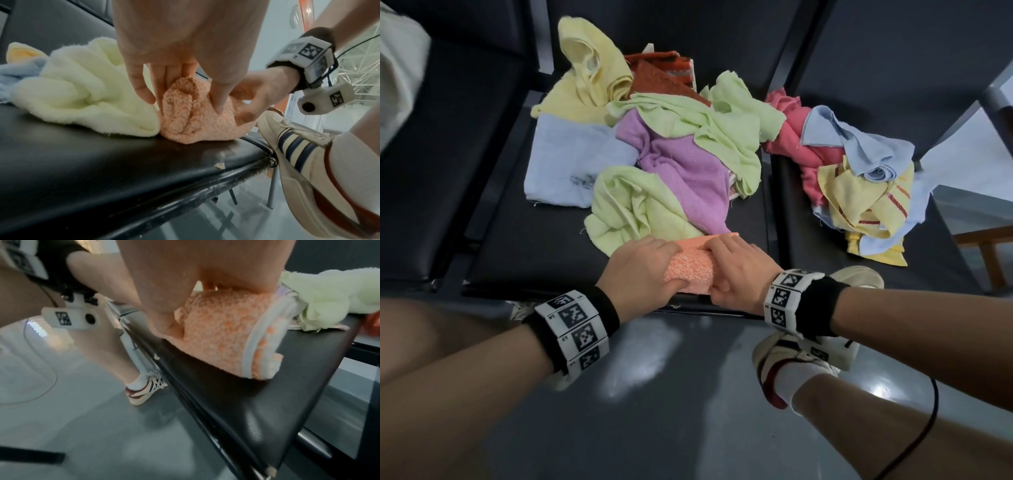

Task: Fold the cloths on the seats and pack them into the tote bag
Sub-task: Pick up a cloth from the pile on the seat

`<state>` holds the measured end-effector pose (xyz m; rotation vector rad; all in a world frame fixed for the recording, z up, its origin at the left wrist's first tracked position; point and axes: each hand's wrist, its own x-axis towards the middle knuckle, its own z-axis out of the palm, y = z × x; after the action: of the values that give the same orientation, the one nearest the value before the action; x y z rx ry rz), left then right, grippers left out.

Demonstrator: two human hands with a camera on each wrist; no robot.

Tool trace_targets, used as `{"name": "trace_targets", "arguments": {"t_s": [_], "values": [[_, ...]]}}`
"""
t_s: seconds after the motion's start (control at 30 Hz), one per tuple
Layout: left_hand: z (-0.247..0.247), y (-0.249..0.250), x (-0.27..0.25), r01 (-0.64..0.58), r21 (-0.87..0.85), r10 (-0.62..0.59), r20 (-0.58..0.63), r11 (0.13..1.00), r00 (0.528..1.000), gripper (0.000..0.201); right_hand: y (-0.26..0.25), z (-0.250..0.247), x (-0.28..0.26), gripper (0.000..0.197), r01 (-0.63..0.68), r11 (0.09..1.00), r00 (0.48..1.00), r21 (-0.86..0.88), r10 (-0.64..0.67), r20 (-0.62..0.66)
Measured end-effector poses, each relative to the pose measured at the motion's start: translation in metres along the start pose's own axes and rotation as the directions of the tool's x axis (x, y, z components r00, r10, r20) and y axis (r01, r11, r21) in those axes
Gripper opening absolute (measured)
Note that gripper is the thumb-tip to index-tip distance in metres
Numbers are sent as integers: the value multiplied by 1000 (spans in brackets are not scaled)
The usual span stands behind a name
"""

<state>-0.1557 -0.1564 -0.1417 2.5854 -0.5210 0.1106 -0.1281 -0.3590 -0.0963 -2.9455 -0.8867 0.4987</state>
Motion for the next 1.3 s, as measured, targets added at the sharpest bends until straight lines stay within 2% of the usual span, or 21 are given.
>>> {"name": "trace_targets", "arguments": {"t_s": [0.1, 0.2, 0.3, 0.37, 0.47, 0.57, 0.6, 0.63, 0.7, 0.77, 0.83, 1.0, 1.2, 1.3], "values": [[-3, 3, 3, 119, -48, -114, 93, 992, 989, 59, 0, 4, -3, 74, 54, 988, 995, -146, -65, -70], [-5, 4, 6, 213, -131, -187, 187, 968, 964, 58, 1, 12, -2, 85, 64, 979, 995, -195, -78, -63], [-2, 2, 7, 268, -229, -224, 200, 936, 954, 51, -4, 16, -1, 78, 33, 977, 999, -209, -38, -23], [-1, 1, 6, 286, -271, -250, 159, 919, 955, 51, -7, 11, 2, 71, -4, 979, 999, -203, 12, 40], [-2, -2, 7, 286, -324, -305, -6, 902, 952, 53, -6, 4, 8, 59, -52, 995, 996, -83, 58, 71], [-11, -5, 10, 266, -353, -352, -208, 897, 913, 48, -3, -4, 12, 53, -137, 988, 990, 75, 134, 49], [-16, -7, 11, 280, -360, -379, -240, 890, 894, 45, -3, -7, 12, 52, -171, 979, 985, 115, 167, 40], [-20, -10, 10, 310, -359, -409, -241, 880, 880, 47, -2, -11, 13, 51, -198, 969, 980, 148, 196, 25], [-26, -12, 8, 374, -360, -458, -181, 854, 871, 64, -2, -23, 13, 48, -224, 954, 973, 199, 232, -15], [-28, -6, 7, 385, -475, -473, -77, 791, 878, 62, -5, -37, 11, 47, -229, 942, 966, 246, 251, -64], [-36, 11, 9, 354, -644, -441, 30, 678, 897, 55, -9, -54, 8, 47, -240, 928, 955, 284, 279, -105], [-78, 62, 17, 269, -812, -367, 73, 517, 927, 55, -36, -111, -4, 52, -219, 909, 942, 356, 292, -166], [-152, 87, 21, 242, -935, -470, 97, 260, 878, 69, -85, -169, -26, 49, -139, 897, 928, 421, 266, -260], [-186, 103, 15, 268, -938, -502, 127, 218, 855, 81, -110, -192, -41, 44, -81, 896, 913, 436, 242, -328]]}}
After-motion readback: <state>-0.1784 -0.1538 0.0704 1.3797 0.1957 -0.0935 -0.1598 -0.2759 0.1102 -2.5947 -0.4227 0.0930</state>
